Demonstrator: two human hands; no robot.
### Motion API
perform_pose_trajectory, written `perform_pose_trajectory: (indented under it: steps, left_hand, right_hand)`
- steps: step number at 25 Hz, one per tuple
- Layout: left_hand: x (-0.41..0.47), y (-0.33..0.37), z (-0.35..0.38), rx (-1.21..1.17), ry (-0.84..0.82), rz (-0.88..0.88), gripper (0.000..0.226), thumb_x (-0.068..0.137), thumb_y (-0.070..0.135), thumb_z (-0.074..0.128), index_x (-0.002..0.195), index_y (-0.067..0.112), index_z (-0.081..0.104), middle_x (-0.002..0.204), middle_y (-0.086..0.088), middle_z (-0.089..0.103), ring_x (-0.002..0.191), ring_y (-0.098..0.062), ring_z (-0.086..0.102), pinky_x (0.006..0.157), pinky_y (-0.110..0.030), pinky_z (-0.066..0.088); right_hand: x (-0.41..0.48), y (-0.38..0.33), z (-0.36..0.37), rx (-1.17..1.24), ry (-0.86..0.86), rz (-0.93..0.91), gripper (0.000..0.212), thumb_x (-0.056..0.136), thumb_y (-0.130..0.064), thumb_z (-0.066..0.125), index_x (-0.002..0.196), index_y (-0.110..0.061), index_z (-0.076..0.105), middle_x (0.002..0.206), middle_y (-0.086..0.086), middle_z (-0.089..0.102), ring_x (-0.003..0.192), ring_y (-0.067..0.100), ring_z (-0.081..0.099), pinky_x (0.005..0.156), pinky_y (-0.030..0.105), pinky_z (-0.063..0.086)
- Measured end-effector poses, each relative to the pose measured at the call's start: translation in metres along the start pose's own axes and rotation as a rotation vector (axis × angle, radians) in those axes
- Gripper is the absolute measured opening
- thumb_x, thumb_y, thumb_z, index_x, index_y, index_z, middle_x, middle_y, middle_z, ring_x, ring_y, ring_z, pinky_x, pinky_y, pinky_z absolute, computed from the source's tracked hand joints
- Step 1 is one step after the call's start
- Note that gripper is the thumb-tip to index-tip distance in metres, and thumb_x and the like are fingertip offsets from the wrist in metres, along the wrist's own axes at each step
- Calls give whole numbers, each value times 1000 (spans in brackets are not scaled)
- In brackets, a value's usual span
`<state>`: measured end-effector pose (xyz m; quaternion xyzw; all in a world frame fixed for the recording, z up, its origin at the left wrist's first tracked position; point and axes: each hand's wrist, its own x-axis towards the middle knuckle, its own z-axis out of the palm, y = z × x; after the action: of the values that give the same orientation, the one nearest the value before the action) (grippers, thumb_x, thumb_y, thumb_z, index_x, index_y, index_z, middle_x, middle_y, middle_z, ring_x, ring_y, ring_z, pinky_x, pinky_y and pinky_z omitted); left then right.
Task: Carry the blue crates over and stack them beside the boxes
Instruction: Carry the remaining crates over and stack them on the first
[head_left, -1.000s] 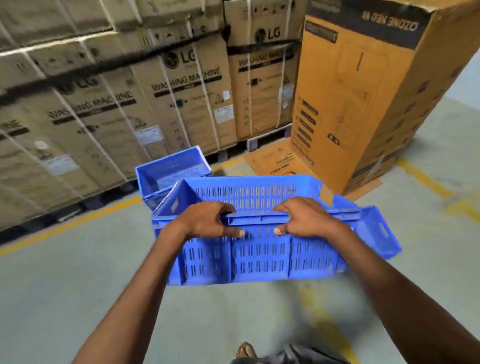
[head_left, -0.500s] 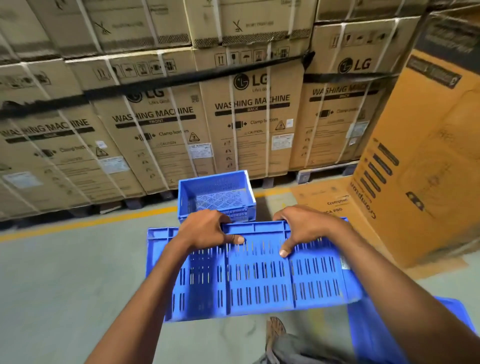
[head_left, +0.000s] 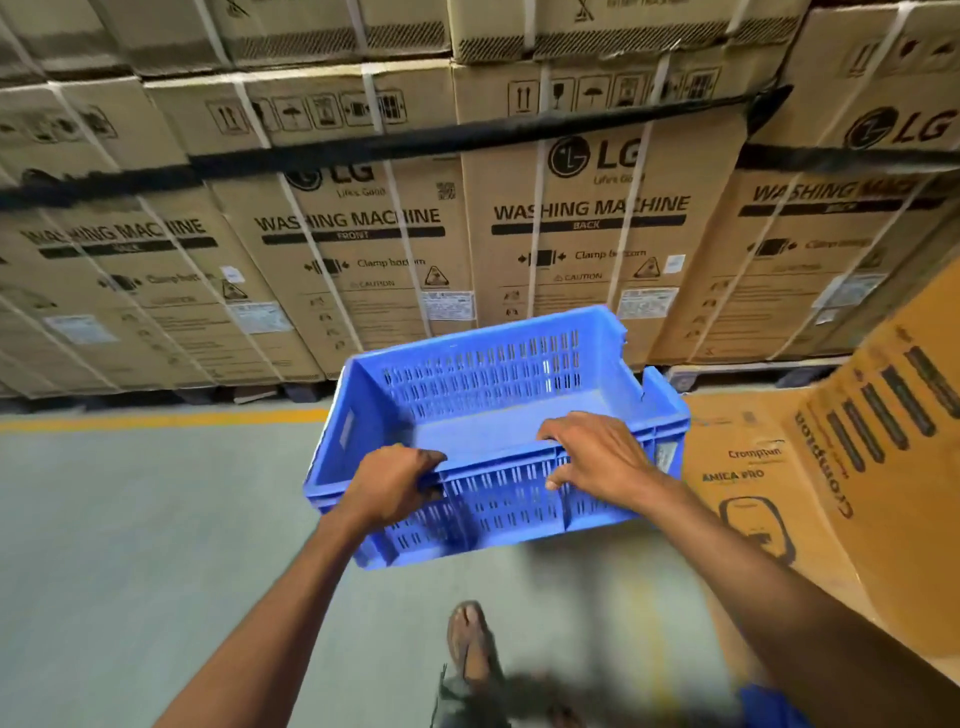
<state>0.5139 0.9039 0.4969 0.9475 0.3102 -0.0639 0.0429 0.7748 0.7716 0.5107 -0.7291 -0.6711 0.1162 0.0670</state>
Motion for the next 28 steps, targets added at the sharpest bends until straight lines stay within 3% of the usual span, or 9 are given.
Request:
perform_pose_trajectory:
  steps: [2, 6, 13, 16, 22, 28]
  left_hand:
    - [42, -32, 18, 2, 95, 11, 33, 78, 40, 74, 79, 18, 49, 63, -7, 62, 69, -38, 63, 48, -34, 39]
    - [128, -94, 53, 77, 50, -22, 30, 60, 22, 80, 78, 21, 56, 49, -6, 56, 49, -33, 60, 42, -26, 27]
    - [251, -179, 143, 59, 63, -20, 20, 74, 25, 78, 89, 24, 65, 57, -6, 63, 56, -34, 65, 46, -26, 29]
    - [265, -192, 185, 34, 49, -22, 19, 77, 26, 79, 89, 24, 65, 56, -5, 63, 55, -34, 64, 46, -25, 29]
    - [267, -198, 241, 34, -29, -54, 14, 79, 15, 68, 90, 23, 63, 62, -5, 65, 61, -35, 65, 48, -28, 30]
    - [271, -190, 273, 45, -61, -83, 27, 71, 6, 60, 92, 23, 63, 62, -5, 65, 60, -34, 64, 48, -28, 31]
  right_hand:
    - [52, 26, 17, -76, -55, -28, 56, 70, -31, 79, 119, -30, 52, 108, 0, 68, 103, 25, 62, 70, 33, 41]
    - [154, 65, 61, -149, -166, 66, 25, 84, -29, 64, 108, -25, 60, 104, 11, 69, 104, 33, 63, 75, 39, 48]
    - [288, 110, 147, -162, -200, 83, 24, 87, -26, 64, 112, -25, 62, 105, 12, 70, 102, 35, 64, 74, 37, 48]
    - [306, 121, 184, -179, -242, 75, 29, 89, -27, 63, 118, -25, 61, 107, 12, 70, 102, 35, 64, 75, 36, 47]
    - [298, 120, 249, -173, -303, 135, 25, 78, -8, 58, 98, -22, 60, 88, 10, 69, 88, 36, 65, 62, 33, 35]
    - [301, 133, 273, -198, -293, 134, 30, 75, -3, 56, 99, -21, 61, 83, 11, 68, 82, 37, 64, 60, 32, 34]
